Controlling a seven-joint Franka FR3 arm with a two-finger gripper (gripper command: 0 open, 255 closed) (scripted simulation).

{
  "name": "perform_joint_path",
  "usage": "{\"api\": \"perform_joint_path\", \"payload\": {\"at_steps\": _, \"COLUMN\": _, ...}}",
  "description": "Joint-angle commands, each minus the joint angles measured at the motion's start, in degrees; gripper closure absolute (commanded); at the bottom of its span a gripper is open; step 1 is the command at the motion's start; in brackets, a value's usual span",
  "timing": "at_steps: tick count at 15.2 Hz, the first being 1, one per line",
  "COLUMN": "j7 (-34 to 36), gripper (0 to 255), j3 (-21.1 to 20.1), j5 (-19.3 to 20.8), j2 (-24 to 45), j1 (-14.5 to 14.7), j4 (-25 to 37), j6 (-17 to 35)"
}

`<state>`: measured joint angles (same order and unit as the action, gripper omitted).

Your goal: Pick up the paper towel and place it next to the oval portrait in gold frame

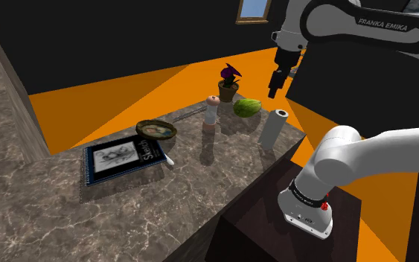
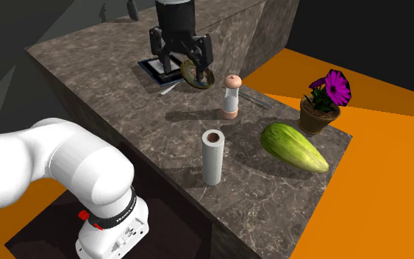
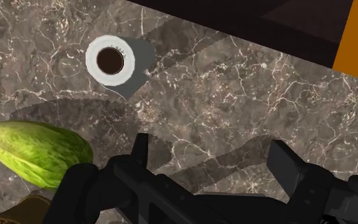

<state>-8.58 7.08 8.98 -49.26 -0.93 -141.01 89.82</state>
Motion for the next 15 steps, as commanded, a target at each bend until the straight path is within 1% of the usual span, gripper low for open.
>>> {"api": "perform_joint_path", "payload": {"at_steps": 1, "j7": -2.32, "gripper": 0, "j3": 2.69, "j5": 1.39, "j2": -0.72, "j1": -0.72, "j4": -2.85, "j6": 2.85}}
{"api": "perform_joint_path", "payload": {"at_steps": 6, "j7": -8.32, "gripper": 0, "j3": 10.19, "j5": 5.36, "j2": -1.19, "j1": -3.05, "j4": -9.06, "j6": 10.16}}
{"api": "perform_joint_path", "payload": {"at_steps": 11, "j7": -14.62, "gripper": 0, "j3": 18.59, "j5": 9.39, "j2": 1.56, "j1": -5.26, "j4": -13.21, "j6": 18.46}}
{"api": "perform_joint_path", "payload": {"at_steps": 15, "j7": -14.93, "gripper": 0, "j3": 19.88, "j5": 10.28, "j2": 2.5, "j1": -5.55, "j4": -15.3, "j6": 21.55}}
